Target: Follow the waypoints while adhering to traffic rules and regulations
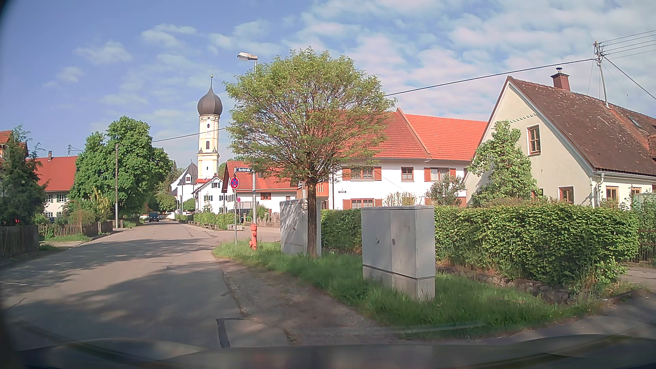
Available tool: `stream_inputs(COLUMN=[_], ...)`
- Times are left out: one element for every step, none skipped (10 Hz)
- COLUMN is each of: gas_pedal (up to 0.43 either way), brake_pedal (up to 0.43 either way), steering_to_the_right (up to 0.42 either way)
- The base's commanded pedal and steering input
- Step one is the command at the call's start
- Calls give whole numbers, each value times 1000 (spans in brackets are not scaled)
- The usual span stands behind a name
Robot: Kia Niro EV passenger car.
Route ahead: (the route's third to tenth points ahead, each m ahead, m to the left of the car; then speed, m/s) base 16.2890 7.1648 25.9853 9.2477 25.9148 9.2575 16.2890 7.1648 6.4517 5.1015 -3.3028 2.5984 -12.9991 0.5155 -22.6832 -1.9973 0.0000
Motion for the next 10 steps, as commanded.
stream_inputs(gas_pedal=[0,0,0,0,0,0,0,0,0,0], brake_pedal=[232,232,232,232,232,232,232,232,232,232], steering_to_the_right=[478,479,479,478,479,478,479,478,478,479])
